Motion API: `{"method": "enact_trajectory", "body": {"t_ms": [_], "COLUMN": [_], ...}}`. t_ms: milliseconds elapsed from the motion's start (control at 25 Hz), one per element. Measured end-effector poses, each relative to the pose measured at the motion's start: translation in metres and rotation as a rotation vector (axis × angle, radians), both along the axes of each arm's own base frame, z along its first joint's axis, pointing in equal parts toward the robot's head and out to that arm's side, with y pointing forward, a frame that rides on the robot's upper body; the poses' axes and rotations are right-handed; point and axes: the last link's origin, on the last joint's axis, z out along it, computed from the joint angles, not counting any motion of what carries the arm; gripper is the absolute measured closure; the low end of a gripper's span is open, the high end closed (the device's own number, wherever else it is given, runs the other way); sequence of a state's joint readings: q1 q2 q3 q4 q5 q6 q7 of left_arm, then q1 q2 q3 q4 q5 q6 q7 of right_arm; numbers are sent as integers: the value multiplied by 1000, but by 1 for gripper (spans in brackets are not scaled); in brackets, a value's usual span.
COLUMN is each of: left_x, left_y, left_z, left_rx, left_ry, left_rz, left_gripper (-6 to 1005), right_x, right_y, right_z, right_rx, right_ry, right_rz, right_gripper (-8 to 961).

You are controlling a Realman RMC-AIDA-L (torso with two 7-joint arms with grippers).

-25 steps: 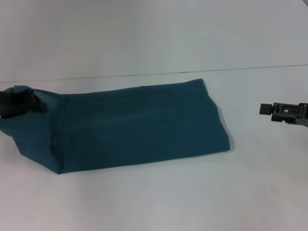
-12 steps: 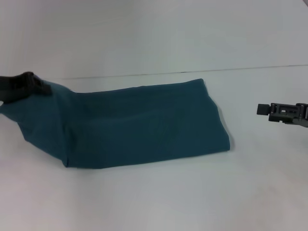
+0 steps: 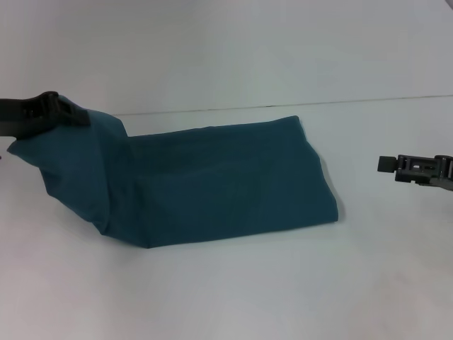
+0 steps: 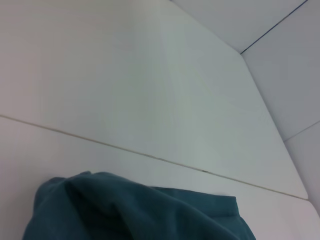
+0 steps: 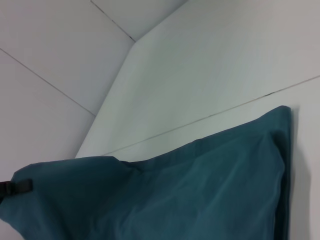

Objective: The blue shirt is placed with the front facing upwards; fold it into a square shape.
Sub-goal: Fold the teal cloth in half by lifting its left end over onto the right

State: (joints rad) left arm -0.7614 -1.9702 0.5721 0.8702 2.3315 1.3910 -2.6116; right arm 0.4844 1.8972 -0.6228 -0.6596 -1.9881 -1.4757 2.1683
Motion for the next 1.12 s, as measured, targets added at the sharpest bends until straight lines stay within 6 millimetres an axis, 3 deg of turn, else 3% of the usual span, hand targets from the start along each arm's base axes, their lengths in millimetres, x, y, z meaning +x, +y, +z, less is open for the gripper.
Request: {"method": "enact_trajectory", "body": {"t_ms": [760, 1000, 1120], "left_x": [-51, -49, -35], "left_y": [-8, -9, -9], "left_z": [39, 42, 36], "left_rx": [133, 137, 102], "left_ry": [266, 287, 225], "left_rz": [246, 253, 197], "left_gripper": [939, 939, 939], "right_x": [-1, -1, -1], "right_y": [1, 1, 1], "right_z": [0, 1, 1], "right_rx": [-4, 0, 0], "right_ry": [8, 7, 6], "right_rz": [-2, -4, -4], "right_gripper": [67, 67, 67]}}
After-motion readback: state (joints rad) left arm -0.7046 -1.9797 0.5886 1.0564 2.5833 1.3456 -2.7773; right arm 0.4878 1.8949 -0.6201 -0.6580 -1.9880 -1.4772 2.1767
